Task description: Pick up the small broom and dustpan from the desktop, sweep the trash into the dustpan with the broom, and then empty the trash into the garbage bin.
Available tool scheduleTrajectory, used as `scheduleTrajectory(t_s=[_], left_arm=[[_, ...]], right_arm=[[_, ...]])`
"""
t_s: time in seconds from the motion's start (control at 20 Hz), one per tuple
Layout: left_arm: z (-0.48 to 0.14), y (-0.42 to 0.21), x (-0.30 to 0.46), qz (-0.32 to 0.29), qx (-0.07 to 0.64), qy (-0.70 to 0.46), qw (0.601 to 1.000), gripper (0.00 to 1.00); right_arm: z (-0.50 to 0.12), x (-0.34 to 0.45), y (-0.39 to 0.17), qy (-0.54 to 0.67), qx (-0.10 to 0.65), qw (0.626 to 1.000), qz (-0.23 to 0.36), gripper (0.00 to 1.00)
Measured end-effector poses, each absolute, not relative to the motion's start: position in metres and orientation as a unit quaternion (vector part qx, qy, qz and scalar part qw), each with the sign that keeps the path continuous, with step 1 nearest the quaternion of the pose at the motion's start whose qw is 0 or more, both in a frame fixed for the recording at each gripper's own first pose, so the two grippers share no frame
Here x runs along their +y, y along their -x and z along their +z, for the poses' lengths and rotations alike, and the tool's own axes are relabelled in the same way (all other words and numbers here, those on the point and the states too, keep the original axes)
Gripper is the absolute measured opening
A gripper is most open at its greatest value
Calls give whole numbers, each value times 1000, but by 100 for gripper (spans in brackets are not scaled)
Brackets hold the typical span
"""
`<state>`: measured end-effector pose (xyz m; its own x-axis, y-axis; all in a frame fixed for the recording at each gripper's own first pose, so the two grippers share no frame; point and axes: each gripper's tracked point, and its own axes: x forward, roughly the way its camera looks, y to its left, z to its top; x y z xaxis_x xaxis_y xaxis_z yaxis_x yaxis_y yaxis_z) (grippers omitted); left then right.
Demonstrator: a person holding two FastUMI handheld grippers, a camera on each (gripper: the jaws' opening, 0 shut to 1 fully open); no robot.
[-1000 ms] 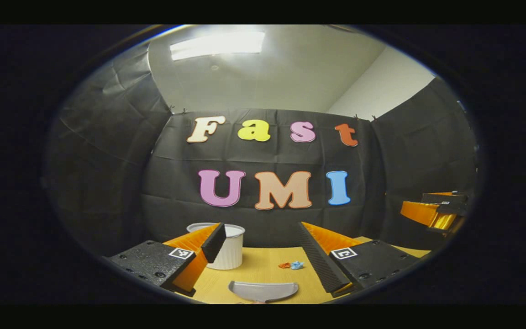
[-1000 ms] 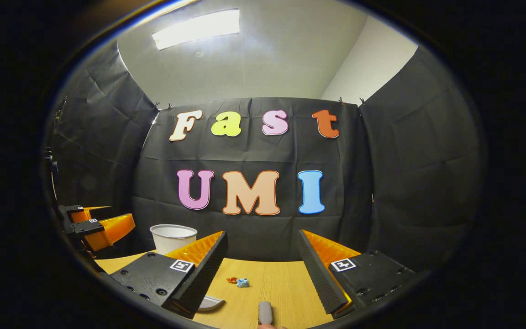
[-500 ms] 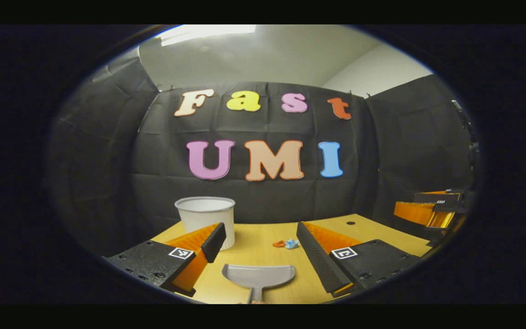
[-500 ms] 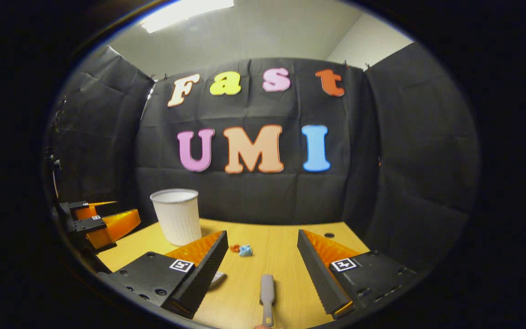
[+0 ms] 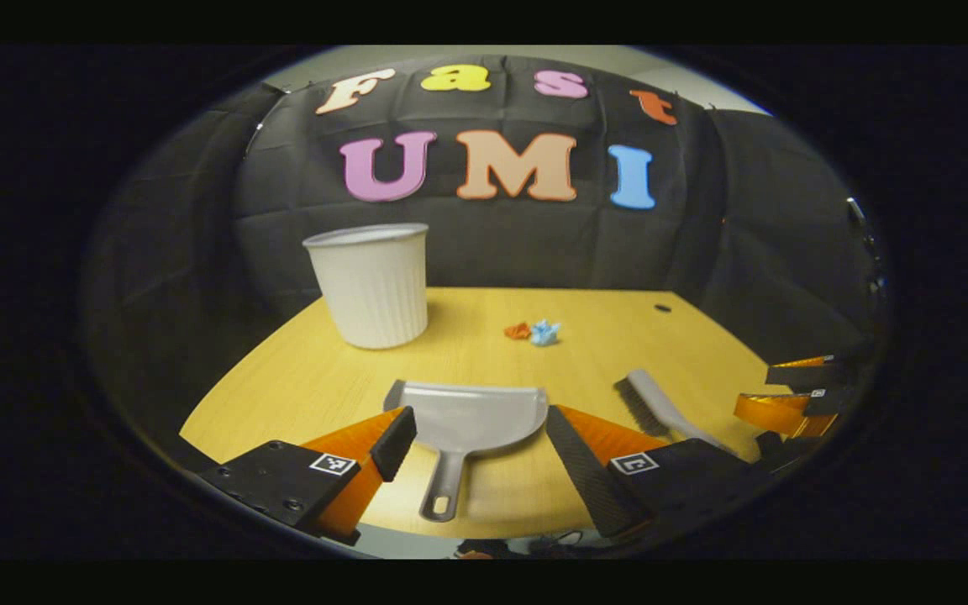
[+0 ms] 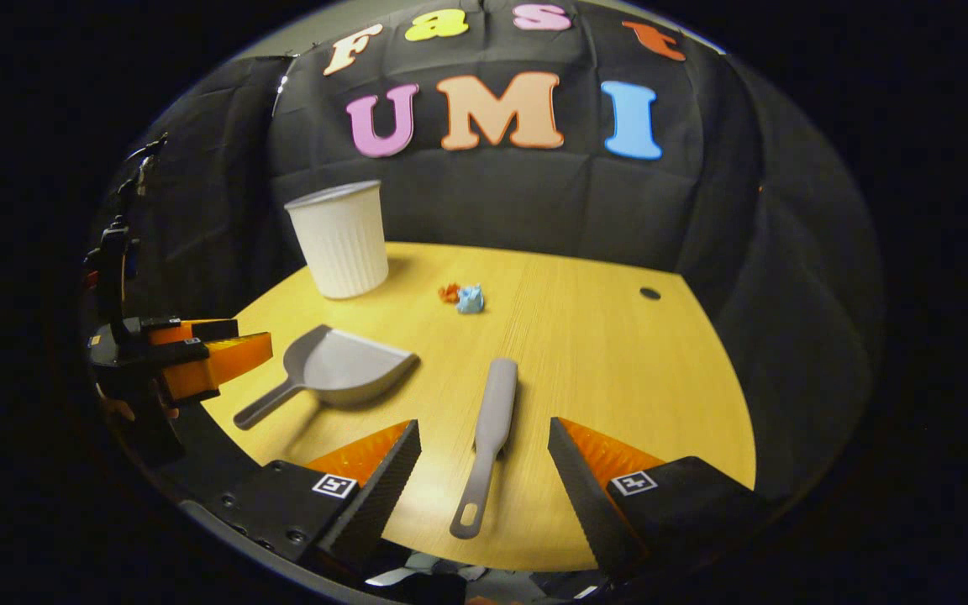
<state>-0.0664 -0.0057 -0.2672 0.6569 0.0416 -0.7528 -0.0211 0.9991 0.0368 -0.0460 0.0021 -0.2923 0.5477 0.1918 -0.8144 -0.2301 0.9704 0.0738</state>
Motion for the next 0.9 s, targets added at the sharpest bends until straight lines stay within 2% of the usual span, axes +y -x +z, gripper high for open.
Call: scheduleTrajectory(t_s=[0.25,0.4,0.65,0.75,0.85,0.9], left_arm=[[-324,89,3,3,513,5,859,95],[-346,98,6,-2,547,4,837,95],[-368,113,6,-22,599,-6,801,95],[-381,120,5,-26,615,-6,788,95],[-388,128,2,-31,633,1,774,94],[-390,129,4,-28,634,-4,773,91]], right_arm=[[-361,10,50,15,532,840,104,93],[-394,5,57,29,580,809,95,92],[-430,-2,64,31,638,765,75,83],[-441,-2,64,34,654,752,79,78],[-446,0,64,30,665,742,82,66],[-448,-2,62,31,665,742,78,53]])
